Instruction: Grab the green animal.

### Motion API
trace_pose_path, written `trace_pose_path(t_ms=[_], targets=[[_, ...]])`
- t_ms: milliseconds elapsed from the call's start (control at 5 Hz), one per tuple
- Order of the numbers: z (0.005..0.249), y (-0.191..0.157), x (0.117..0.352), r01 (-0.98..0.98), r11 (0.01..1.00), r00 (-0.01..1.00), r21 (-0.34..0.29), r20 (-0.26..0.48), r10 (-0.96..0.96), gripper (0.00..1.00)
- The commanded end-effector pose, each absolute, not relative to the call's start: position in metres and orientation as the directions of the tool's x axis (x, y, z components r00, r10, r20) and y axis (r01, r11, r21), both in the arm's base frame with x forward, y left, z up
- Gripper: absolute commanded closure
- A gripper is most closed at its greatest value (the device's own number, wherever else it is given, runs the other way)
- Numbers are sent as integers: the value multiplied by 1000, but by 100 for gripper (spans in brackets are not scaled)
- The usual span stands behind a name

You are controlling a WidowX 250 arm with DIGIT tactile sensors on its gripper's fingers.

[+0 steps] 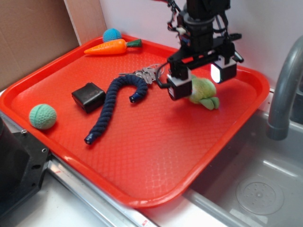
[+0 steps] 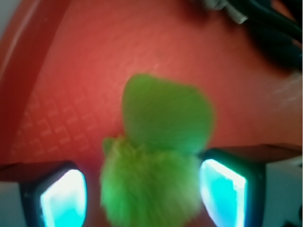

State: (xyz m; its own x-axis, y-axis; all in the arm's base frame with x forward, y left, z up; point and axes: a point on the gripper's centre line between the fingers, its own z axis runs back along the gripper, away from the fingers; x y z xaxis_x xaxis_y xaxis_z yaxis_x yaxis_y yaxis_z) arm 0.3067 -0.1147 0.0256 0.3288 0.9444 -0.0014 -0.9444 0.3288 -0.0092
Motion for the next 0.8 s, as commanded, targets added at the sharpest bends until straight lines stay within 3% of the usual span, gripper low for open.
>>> trace_pose_path(t_ms=[0, 200, 400, 600], targets=[[30, -102, 303, -936, 348, 348, -41, 27, 937, 84], [33, -99, 301, -938, 346, 345, -39, 14, 938, 100], [41, -86, 299, -923, 384, 384, -25, 12, 923, 100], [76, -51, 297, -802, 590, 597, -89, -157, 787, 100]])
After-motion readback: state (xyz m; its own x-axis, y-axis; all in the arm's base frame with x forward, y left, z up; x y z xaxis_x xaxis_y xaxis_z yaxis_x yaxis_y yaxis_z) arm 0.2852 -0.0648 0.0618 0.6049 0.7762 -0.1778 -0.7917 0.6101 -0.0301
